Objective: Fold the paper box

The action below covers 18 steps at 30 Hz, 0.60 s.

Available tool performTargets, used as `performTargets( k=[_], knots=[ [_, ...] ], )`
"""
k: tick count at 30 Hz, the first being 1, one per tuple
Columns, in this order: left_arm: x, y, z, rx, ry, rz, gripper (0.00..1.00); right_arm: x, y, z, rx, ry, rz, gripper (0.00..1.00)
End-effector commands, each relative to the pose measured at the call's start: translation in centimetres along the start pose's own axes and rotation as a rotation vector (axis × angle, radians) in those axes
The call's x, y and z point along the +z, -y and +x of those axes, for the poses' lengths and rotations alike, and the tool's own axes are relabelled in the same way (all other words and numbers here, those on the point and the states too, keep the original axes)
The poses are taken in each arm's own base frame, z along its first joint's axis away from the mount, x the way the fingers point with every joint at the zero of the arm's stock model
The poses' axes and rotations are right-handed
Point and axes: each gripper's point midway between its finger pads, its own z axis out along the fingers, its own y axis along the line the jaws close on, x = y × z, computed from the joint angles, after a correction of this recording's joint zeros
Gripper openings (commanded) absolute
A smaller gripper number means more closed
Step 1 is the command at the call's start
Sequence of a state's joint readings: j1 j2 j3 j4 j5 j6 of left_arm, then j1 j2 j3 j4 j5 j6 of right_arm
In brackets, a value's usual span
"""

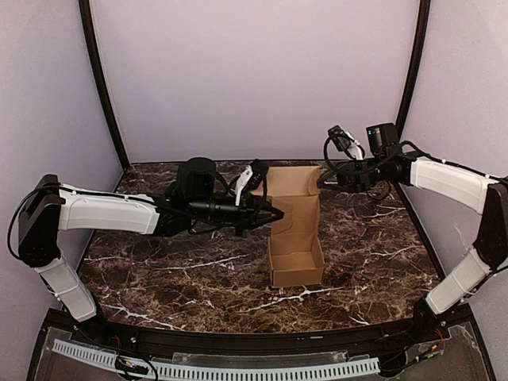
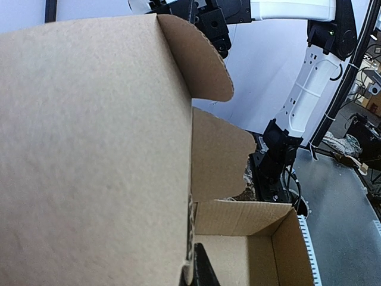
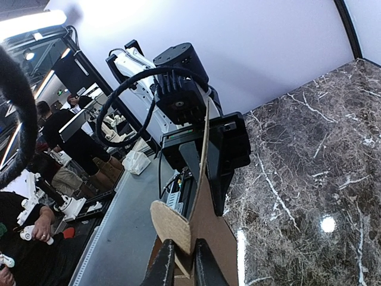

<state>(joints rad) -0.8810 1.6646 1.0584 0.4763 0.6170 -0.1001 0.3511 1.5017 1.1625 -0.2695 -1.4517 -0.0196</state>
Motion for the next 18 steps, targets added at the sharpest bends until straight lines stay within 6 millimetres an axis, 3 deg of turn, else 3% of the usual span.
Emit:
performTargets(
  k=[1, 10, 18],
  knots=[
    [0.32, 0.48, -0.94, 0.018, 0.01, 0.016, 0.01, 0.74, -0.01, 0.34, -0.003, -0.01, -0.031, 0.11],
    [0.89, 0.4, -0.61, -0.002, 0.006, 0.034, 0.01, 1.32, 0.21, 0.54, 0.021, -0.017, -0.034, 0.18],
    [1.03, 0.21, -0.39, -0.004, -0.009, 0.028, 0.01, 1.59, 0.87, 0.55, 0.022, -0.02, -0.01, 0.0]
  ],
)
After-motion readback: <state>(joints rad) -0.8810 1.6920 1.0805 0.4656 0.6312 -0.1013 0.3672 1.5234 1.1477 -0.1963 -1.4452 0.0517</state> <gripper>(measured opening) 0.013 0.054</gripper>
